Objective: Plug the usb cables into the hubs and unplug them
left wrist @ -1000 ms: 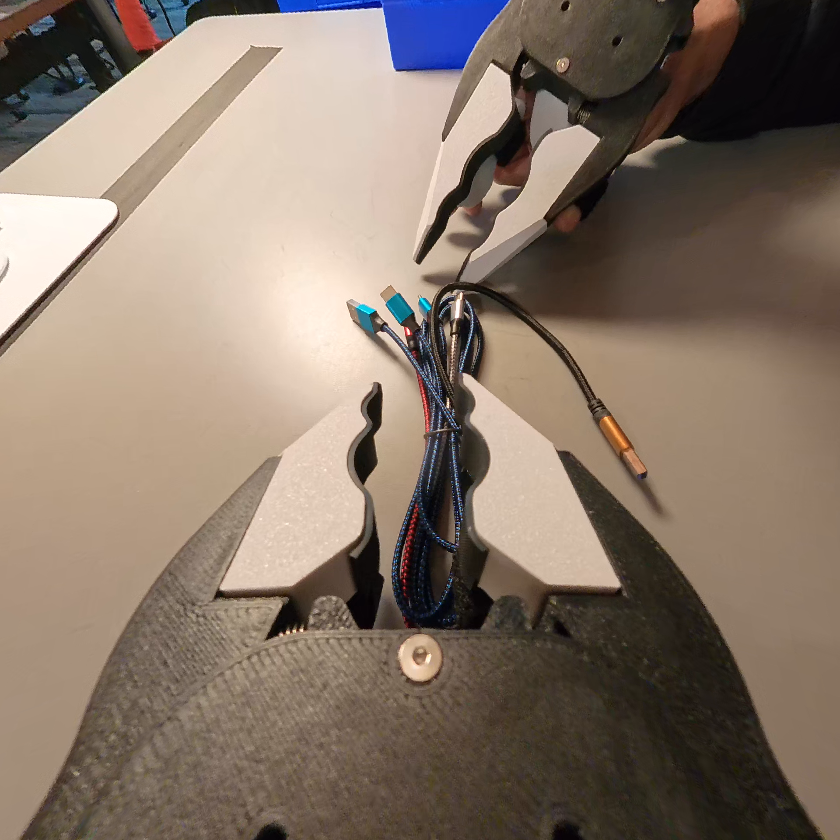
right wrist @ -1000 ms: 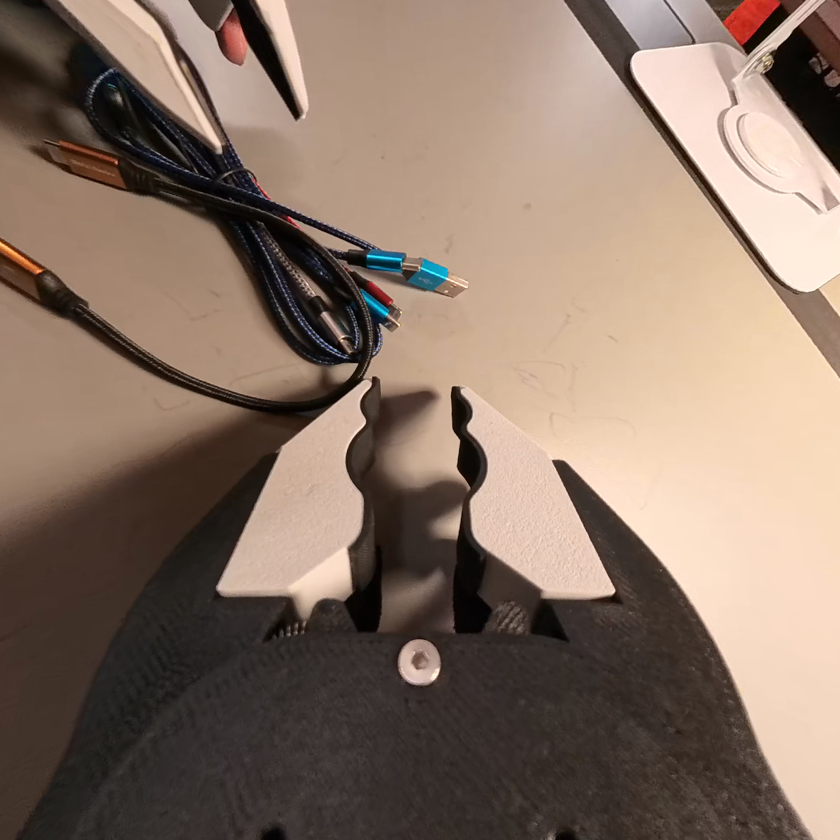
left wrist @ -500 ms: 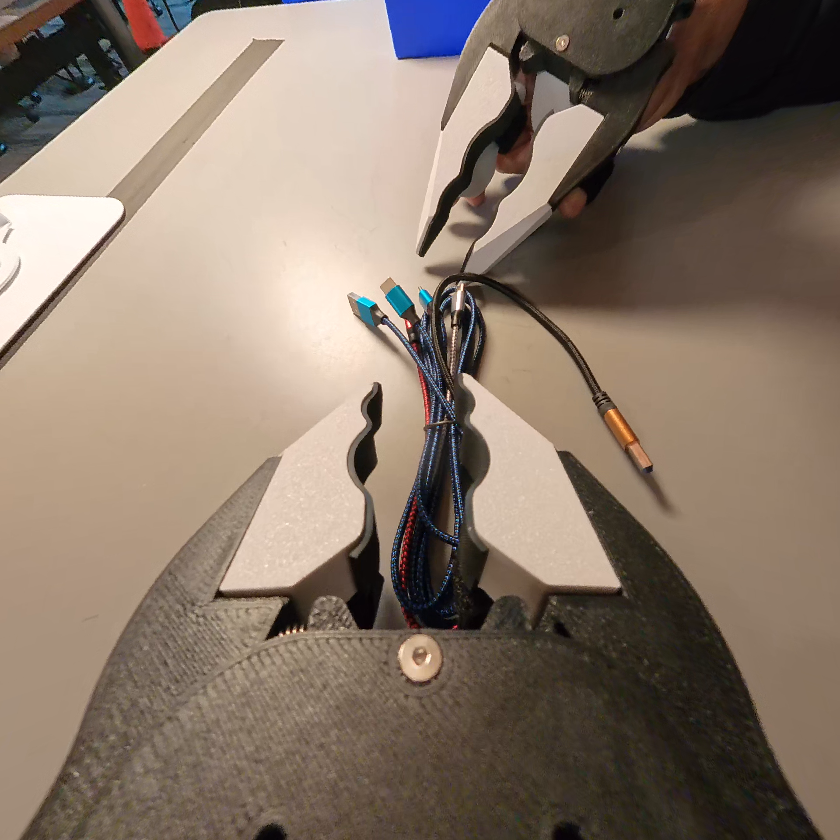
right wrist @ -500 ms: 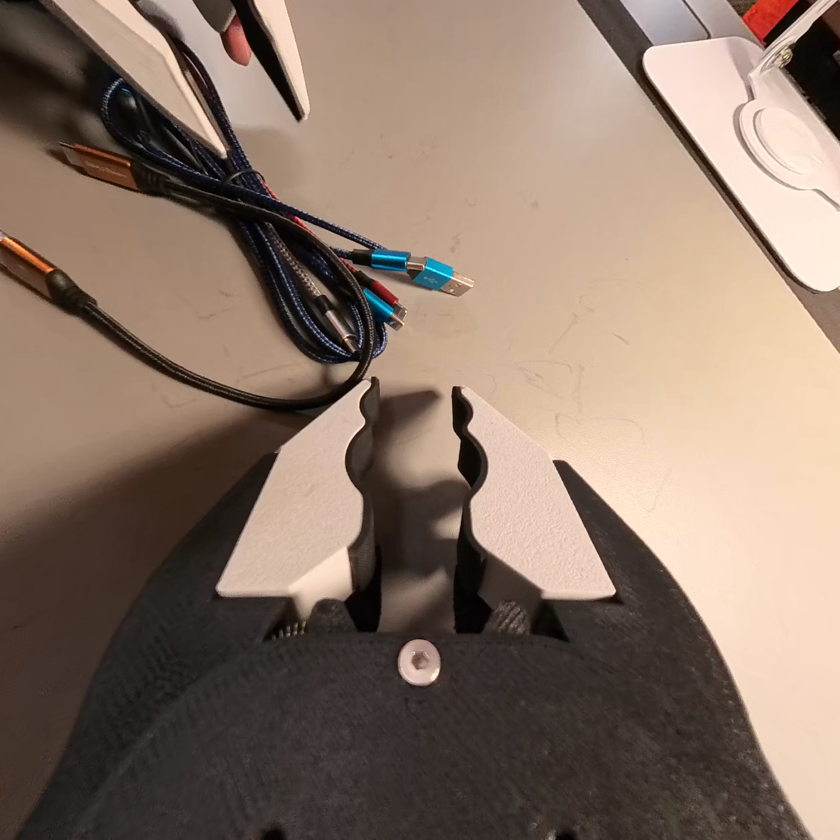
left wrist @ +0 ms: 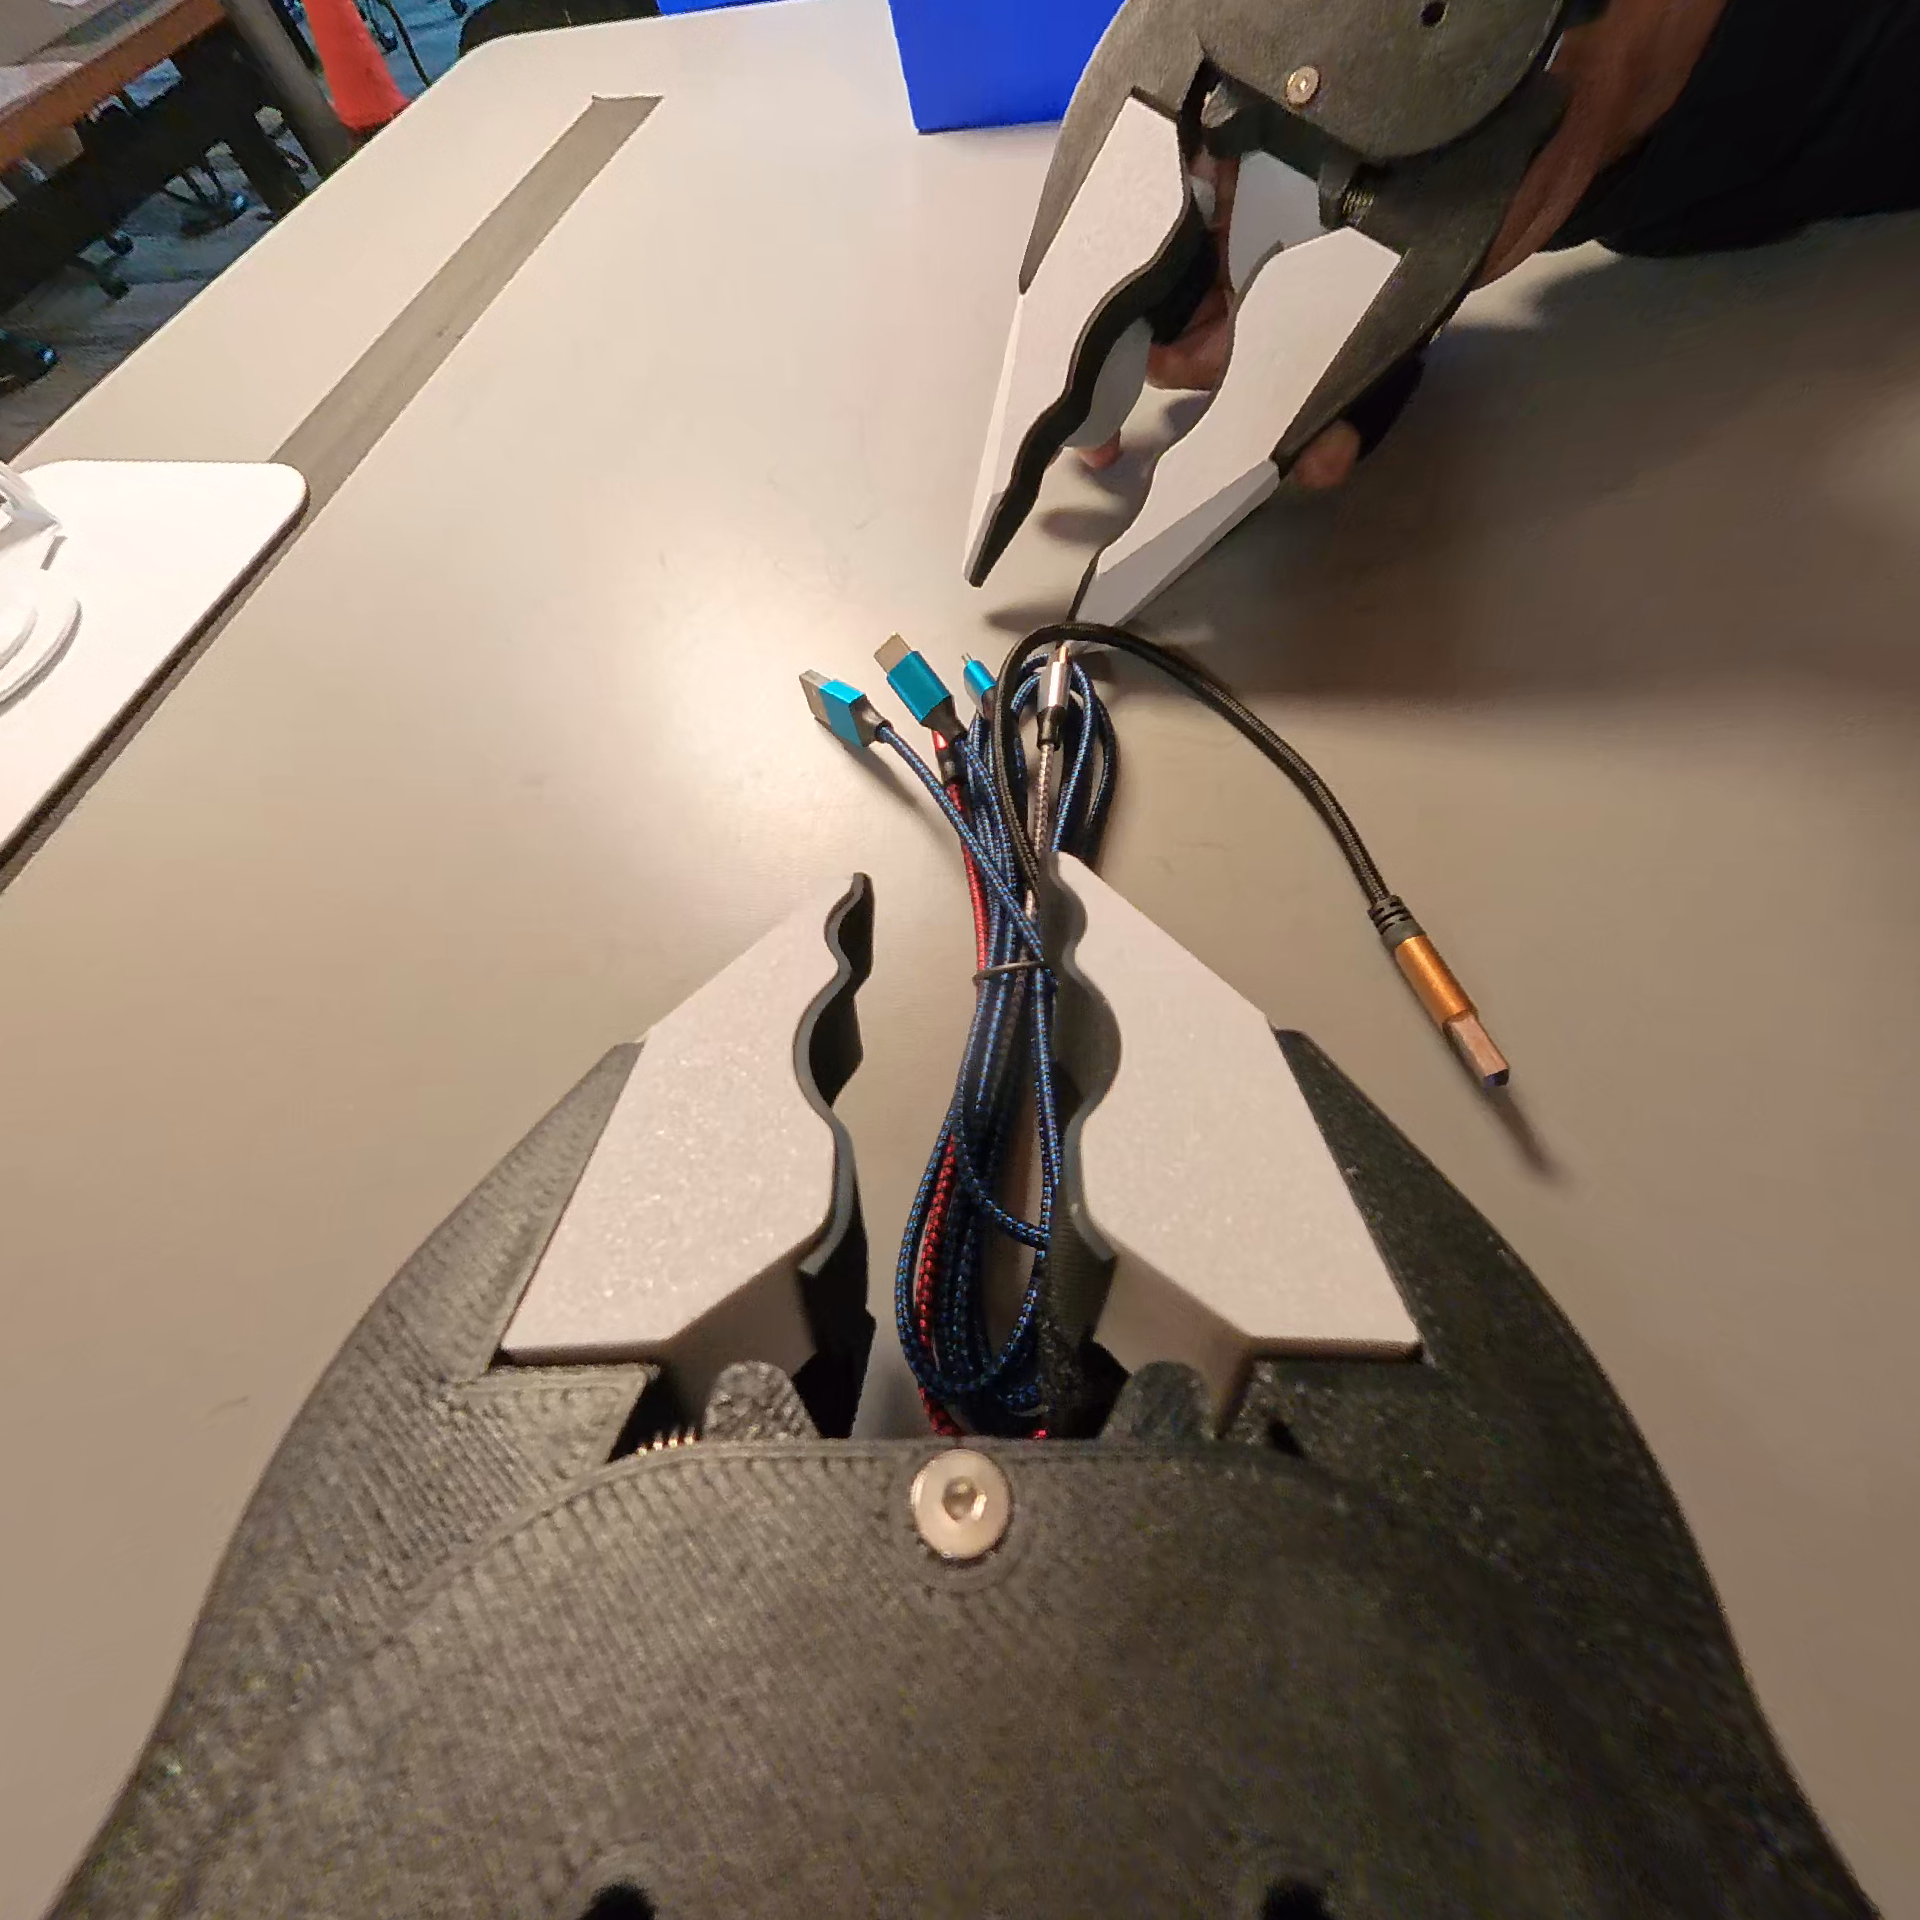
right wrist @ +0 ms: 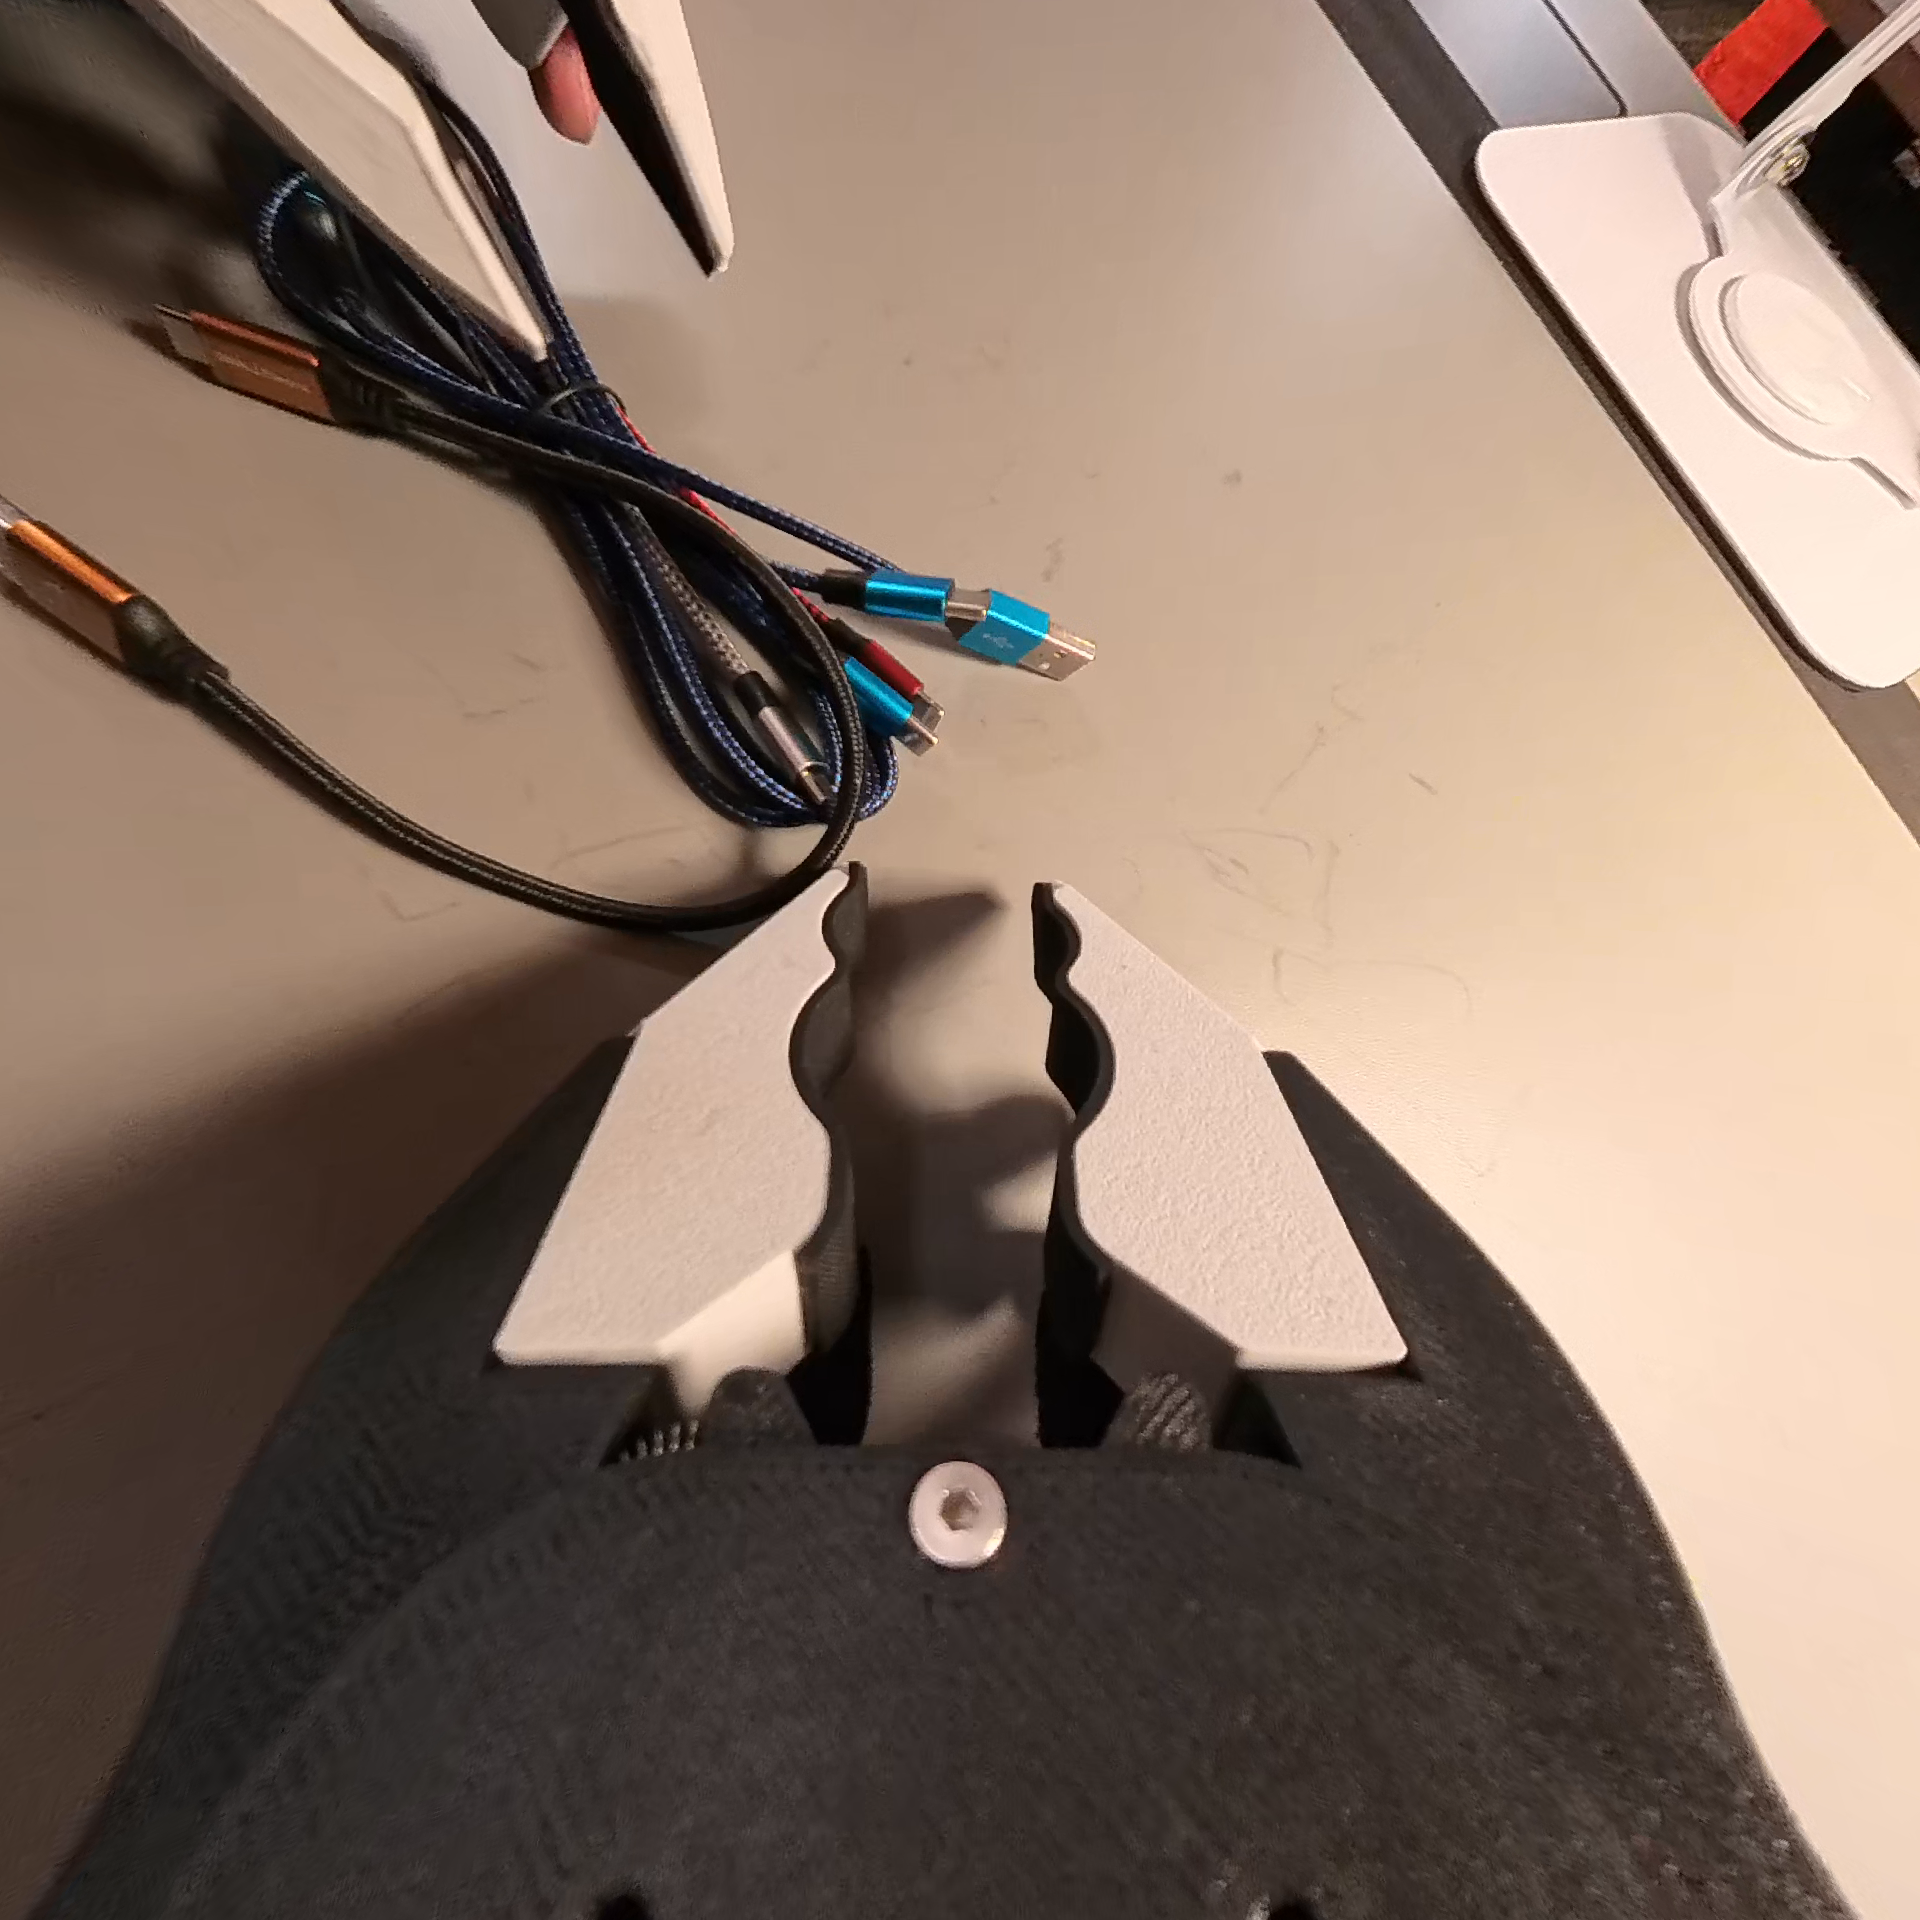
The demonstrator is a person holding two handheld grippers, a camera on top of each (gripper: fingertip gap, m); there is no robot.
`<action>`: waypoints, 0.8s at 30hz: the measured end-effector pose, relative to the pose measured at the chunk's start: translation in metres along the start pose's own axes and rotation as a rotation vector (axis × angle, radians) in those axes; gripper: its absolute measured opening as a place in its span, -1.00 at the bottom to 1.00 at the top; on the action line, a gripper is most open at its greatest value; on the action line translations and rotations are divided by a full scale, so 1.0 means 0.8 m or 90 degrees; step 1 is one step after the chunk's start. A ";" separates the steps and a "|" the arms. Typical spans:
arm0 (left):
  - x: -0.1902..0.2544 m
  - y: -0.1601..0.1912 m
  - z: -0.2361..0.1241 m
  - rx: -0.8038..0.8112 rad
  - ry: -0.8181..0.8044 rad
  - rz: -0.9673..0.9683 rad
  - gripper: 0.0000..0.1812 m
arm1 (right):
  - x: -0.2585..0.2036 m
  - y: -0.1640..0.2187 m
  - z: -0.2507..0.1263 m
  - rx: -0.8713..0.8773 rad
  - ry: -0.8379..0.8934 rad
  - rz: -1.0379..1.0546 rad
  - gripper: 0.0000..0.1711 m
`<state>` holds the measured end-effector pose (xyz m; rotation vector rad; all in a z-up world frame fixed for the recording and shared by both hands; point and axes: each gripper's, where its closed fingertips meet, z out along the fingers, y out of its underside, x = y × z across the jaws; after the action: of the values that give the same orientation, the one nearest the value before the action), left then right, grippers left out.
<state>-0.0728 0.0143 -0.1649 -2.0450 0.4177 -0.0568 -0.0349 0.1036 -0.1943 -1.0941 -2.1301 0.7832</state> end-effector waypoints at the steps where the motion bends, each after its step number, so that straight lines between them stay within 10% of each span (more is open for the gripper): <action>1: -0.001 0.000 0.000 0.000 -0.003 -0.001 -0.61 | 0.000 0.000 0.000 0.000 0.000 -0.001 -0.62; 13: -0.026 -0.020 -0.019 0.054 -0.076 -0.011 -0.53 | -0.003 -0.001 -0.001 0.003 -0.002 -0.012 -0.62; 19: -0.098 -0.059 -0.169 0.056 -0.310 0.000 -0.47 | -0.003 -0.001 -0.001 0.003 -0.003 -0.011 -0.62; 24: -0.179 -0.008 -0.330 -0.188 -0.460 0.038 -0.43 | -0.003 -0.001 -0.001 0.003 -0.004 -0.011 -0.63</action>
<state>-0.2618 -0.1603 -0.0095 -2.1670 0.0275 0.7976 -0.0333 0.1013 -0.1940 -1.0700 -2.1387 0.7838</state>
